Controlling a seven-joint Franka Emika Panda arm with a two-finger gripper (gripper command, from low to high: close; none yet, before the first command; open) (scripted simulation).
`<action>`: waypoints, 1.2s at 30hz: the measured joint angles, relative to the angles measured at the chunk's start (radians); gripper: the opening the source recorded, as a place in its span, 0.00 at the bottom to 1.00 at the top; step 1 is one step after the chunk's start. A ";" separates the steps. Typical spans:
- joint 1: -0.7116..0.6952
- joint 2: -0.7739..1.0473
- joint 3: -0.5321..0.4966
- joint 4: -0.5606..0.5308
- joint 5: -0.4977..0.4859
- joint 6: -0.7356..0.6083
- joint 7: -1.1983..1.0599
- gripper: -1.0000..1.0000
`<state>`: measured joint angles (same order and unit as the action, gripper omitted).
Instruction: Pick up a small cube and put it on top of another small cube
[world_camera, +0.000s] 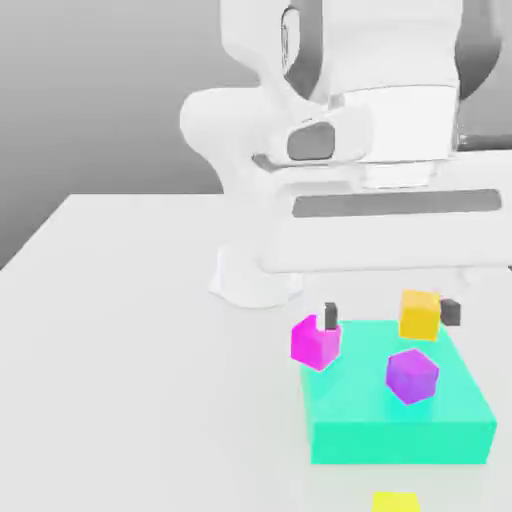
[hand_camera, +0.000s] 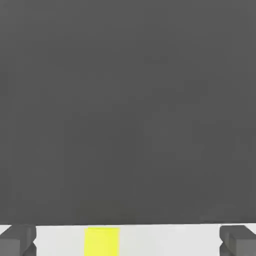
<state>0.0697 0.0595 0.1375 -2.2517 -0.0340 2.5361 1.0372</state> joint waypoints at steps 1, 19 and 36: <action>0.006 0.037 0.001 0.002 -0.008 0.010 0.015 0.50; 0.103 0.493 -0.042 0.055 -0.095 0.210 0.151 0.00; 0.145 -0.032 0.168 -0.245 0.052 -0.013 -0.299 0.00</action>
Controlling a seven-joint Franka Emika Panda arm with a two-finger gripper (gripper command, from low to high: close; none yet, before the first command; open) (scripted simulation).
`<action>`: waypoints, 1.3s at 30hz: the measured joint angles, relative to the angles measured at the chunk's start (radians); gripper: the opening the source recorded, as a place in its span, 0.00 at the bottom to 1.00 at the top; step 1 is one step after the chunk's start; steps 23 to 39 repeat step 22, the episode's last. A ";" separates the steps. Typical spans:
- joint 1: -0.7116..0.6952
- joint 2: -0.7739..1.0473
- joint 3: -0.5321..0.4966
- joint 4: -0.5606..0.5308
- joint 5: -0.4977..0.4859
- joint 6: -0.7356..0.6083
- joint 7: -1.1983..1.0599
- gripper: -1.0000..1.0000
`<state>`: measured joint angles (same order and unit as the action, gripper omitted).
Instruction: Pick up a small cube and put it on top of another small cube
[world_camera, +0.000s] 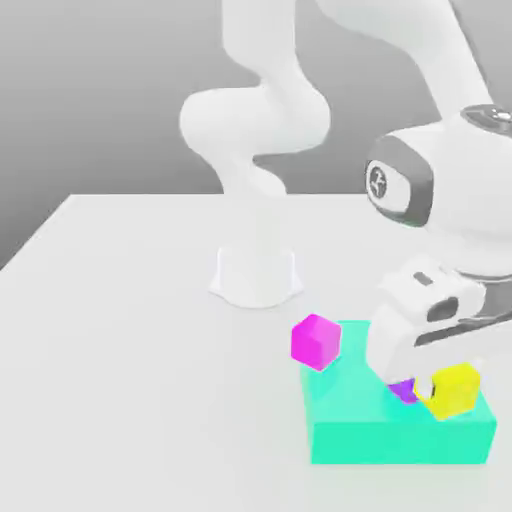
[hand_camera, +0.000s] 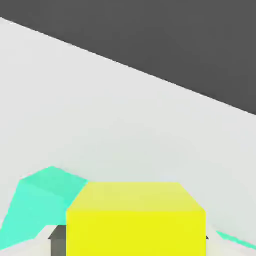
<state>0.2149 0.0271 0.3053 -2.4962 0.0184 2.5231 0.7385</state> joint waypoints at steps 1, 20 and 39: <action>0.023 -0.038 0.002 -0.026 0.019 -0.011 -0.048 0.00; 0.294 -0.312 0.028 -0.401 0.168 0.095 -0.582 1.00; 0.294 -0.312 0.028 -0.401 0.168 0.095 -0.582 1.00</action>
